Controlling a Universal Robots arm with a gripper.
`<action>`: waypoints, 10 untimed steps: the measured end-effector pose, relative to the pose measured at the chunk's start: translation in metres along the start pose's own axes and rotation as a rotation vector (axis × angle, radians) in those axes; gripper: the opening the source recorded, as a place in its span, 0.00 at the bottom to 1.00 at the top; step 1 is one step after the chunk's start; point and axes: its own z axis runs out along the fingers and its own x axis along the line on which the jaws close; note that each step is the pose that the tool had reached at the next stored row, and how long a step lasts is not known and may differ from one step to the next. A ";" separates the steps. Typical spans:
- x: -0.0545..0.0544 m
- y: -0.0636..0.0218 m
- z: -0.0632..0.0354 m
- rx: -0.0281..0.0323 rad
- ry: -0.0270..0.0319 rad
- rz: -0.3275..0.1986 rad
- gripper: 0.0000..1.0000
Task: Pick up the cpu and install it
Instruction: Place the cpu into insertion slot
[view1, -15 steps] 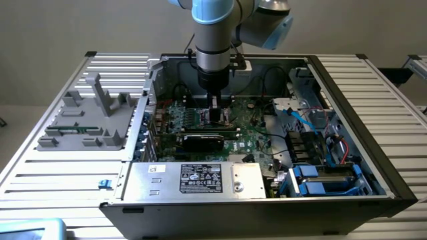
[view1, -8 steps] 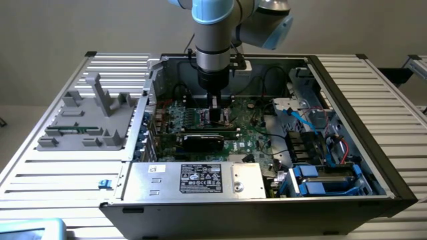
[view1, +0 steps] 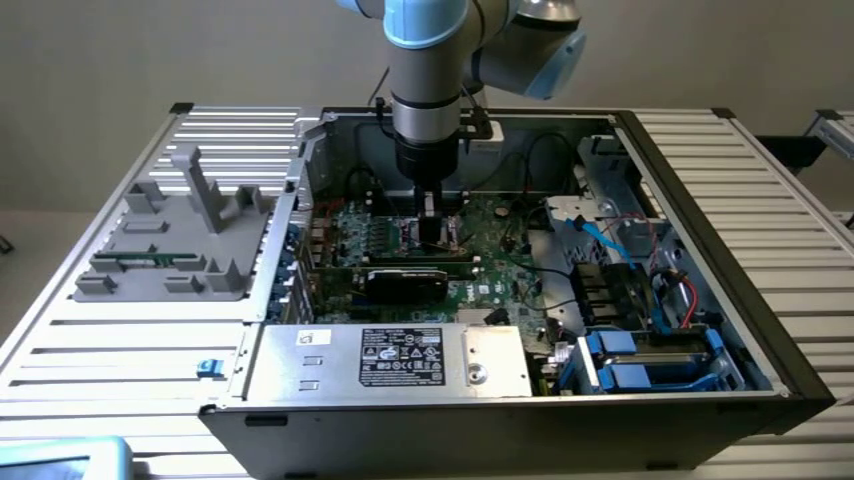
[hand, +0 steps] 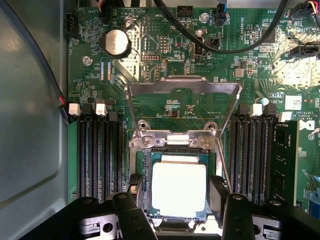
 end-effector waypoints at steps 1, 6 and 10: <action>0.000 0.0000 0.0000 0.0000 0.0000 0.000 0.63; 0.001 0.0000 0.0000 -0.0001 0.0008 0.000 0.63; 0.002 0.0000 0.0000 -0.0004 0.0012 0.000 0.63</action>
